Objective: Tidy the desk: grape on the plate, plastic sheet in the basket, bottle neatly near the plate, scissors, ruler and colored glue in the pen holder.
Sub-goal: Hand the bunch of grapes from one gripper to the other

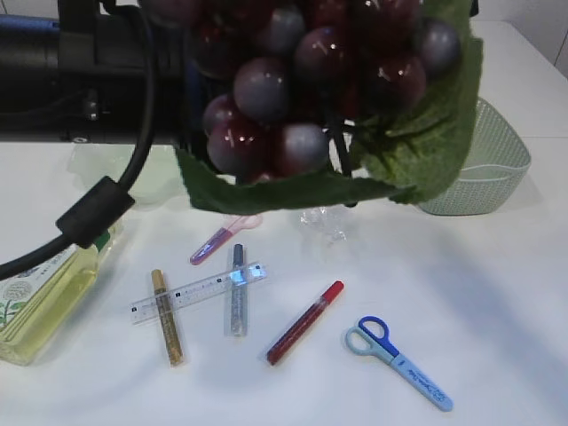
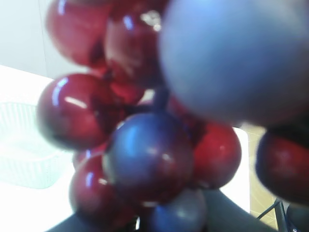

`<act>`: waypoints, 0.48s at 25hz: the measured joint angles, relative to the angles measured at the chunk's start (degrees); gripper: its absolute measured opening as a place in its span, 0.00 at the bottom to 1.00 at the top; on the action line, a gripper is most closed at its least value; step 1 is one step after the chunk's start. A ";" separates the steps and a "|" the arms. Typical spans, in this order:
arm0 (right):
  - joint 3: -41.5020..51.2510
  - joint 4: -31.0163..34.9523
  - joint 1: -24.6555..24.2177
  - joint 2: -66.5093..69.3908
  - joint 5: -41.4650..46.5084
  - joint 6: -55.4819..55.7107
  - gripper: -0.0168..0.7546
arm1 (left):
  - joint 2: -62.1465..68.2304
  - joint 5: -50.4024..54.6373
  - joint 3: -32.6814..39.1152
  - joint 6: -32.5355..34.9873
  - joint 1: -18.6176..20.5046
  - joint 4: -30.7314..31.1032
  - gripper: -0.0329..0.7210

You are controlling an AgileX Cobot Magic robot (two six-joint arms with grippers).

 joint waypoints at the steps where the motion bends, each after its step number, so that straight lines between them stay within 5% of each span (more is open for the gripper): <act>1: 0.00 -0.15 0.00 0.00 0.00 -0.11 0.24 | 0.00 -0.08 0.00 0.00 0.00 0.00 0.28; 12: 0.00 -0.44 0.00 0.00 0.00 -0.84 0.30 | 0.00 -1.22 0.00 -1.49 0.00 0.00 0.26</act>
